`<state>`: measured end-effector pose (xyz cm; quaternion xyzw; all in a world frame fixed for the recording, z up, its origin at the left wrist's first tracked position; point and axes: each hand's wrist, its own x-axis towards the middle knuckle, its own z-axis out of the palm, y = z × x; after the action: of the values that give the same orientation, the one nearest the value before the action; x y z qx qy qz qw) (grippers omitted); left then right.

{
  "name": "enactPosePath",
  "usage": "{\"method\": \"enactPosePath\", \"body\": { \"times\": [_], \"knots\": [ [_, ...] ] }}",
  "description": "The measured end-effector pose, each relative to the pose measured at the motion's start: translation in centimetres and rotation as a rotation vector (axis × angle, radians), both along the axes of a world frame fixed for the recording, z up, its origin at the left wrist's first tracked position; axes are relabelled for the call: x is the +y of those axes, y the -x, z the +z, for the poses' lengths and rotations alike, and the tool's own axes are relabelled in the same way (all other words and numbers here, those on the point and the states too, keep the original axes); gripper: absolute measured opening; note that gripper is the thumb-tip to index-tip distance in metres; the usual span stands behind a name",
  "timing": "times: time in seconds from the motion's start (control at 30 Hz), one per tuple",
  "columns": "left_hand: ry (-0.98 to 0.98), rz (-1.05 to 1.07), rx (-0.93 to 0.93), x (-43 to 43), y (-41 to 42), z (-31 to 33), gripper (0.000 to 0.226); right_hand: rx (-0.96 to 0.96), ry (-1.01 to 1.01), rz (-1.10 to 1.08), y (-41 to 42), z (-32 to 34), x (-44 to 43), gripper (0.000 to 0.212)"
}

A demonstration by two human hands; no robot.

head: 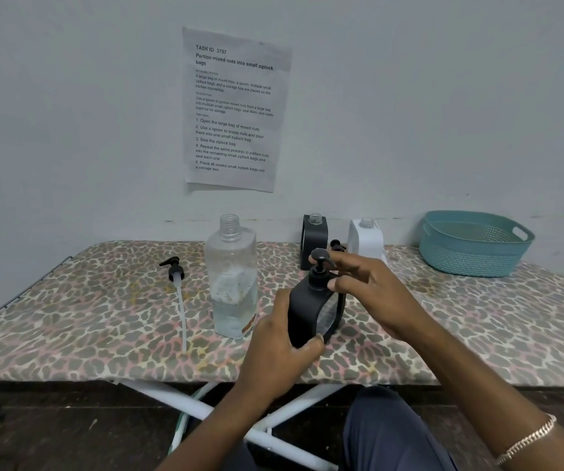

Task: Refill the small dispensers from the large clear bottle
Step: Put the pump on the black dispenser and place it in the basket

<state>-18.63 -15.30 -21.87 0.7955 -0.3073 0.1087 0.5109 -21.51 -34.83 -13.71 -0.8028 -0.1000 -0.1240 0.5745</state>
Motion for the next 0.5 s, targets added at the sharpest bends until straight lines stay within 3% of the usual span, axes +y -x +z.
{"method": "enactPosePath", "body": {
  "times": [0.17, 0.37, 0.5],
  "knots": [
    [0.003, 0.007, 0.015, 0.0, 0.0, 0.0, 0.051, -0.018, 0.095, -0.039, -0.3, -0.5, 0.0, 0.04],
    [-0.002, 0.018, 0.014, 0.0, 0.0, -0.1, 0.052, -0.023, 0.048, -0.152, -0.6, -0.6, 0.1, 0.03],
    [-0.01, 0.019, 0.016, -0.1, 0.0, -0.2, 0.053, -0.055, 0.087, -0.258, -0.7, -1.0, 0.9, 0.037]
  ]
}}
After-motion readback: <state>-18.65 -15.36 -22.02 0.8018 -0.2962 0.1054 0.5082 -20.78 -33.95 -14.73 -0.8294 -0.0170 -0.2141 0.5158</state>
